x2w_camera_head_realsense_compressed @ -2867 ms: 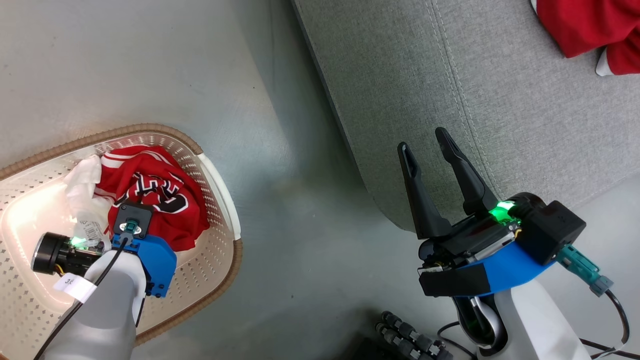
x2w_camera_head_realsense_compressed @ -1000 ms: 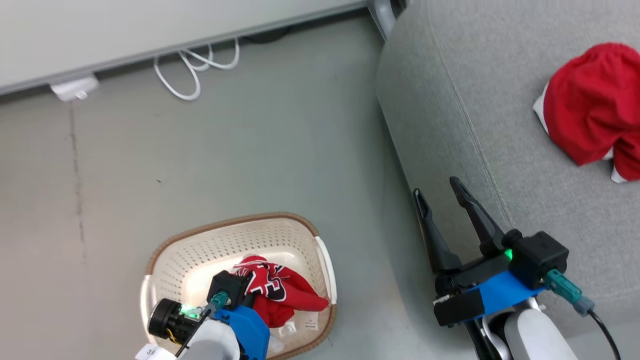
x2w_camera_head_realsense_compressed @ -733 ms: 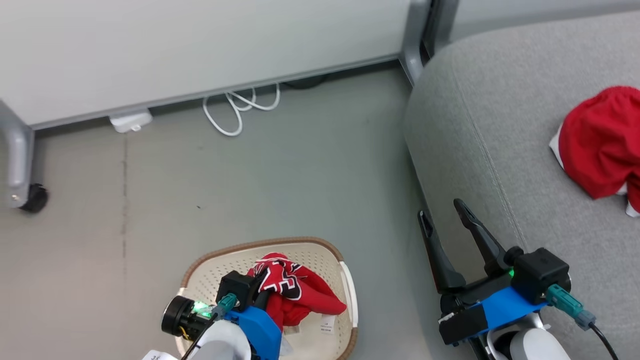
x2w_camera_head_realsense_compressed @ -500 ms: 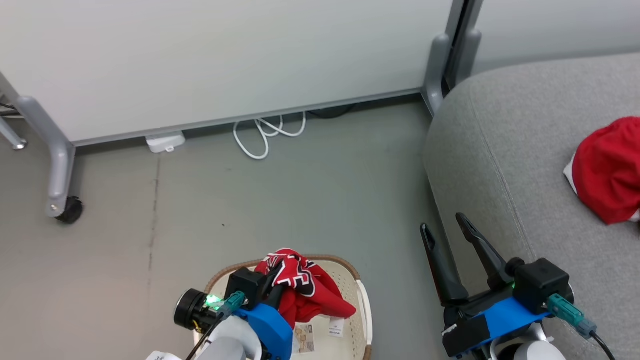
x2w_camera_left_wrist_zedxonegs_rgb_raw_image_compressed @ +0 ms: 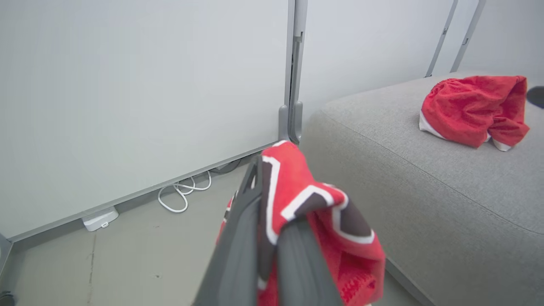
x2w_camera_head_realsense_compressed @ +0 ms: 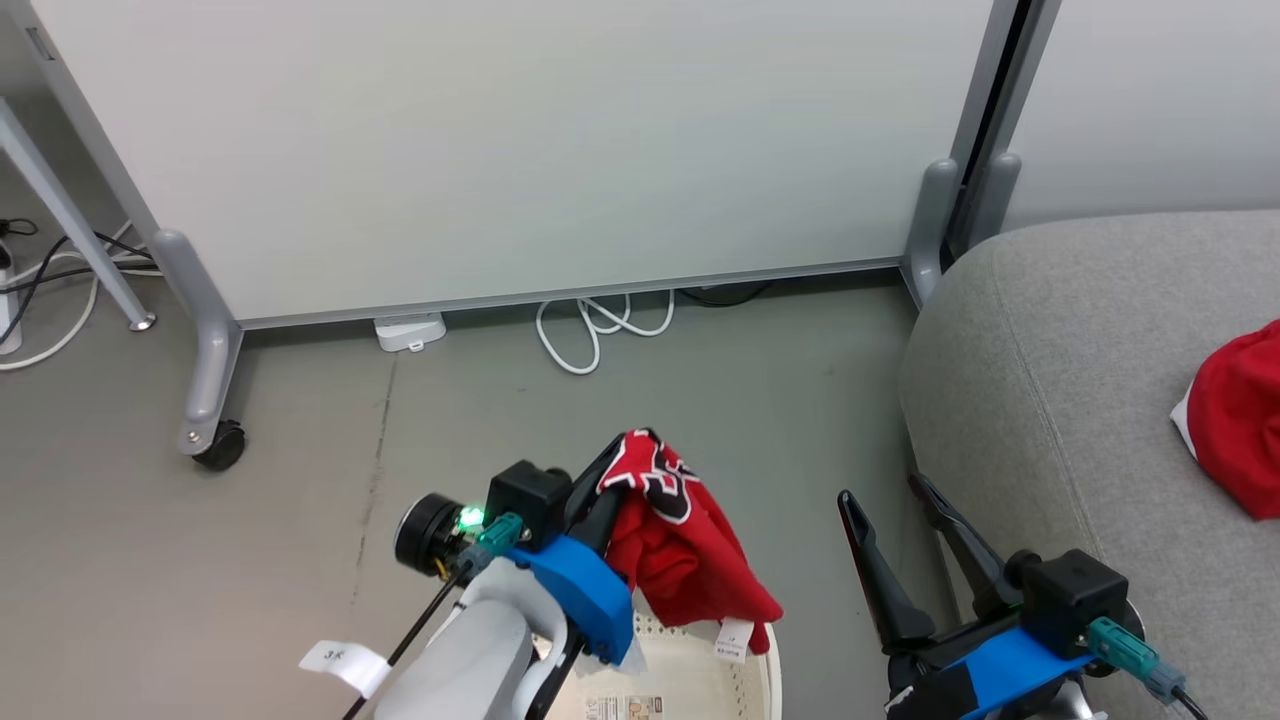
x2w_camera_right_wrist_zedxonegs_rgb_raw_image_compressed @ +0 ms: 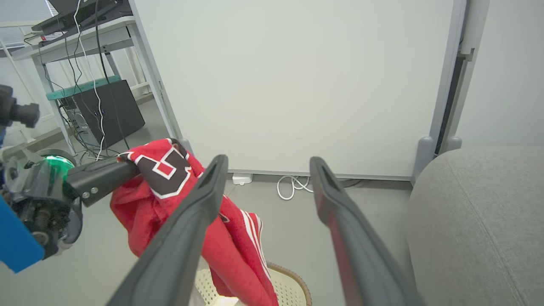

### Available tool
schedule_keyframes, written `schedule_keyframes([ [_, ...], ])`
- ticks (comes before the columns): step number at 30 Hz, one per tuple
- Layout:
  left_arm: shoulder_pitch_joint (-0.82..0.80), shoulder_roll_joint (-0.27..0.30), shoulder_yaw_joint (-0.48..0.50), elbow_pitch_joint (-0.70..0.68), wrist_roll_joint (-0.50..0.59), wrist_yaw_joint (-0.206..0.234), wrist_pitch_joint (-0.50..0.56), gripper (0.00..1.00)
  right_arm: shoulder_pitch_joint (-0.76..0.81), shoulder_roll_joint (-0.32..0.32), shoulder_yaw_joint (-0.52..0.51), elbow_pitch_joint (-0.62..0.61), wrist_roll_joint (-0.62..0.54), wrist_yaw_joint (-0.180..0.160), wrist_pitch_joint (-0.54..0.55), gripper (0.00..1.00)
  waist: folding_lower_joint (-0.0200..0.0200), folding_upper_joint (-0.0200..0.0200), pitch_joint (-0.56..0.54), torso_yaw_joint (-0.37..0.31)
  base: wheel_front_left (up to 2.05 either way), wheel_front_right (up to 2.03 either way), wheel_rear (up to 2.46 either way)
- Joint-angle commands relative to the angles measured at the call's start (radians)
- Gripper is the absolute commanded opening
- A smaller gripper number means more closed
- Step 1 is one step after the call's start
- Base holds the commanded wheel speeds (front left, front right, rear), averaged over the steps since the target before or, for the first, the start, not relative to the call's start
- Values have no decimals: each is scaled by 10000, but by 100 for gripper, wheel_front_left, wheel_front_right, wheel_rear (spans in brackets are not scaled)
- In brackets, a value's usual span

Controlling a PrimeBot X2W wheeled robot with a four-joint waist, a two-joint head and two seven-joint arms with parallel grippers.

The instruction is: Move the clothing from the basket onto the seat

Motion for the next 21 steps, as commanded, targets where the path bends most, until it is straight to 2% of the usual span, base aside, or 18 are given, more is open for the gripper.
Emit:
schedule_keyframes([
  [1, -188, -3, -60, -72, -79, 46, -50, 0, 126, -4, 7, -29, 6, 5, -8, 100, 1, -1, -40, 47, 0, 0, 0],
  [11, -1477, -2, -1491, -440, -1690, 416, 293, 0, 273, -4, 75, 24, 71, 5, 94, 100, 1, -1, -147, 292, 0, 0, 0],
  [21, -2528, -2, -2852, -1081, -3224, 1177, 539, 0, 299, -4, 124, 85, 67, 5, 140, 100, 1, -1, -189, 378, 0, 0, 0],
])
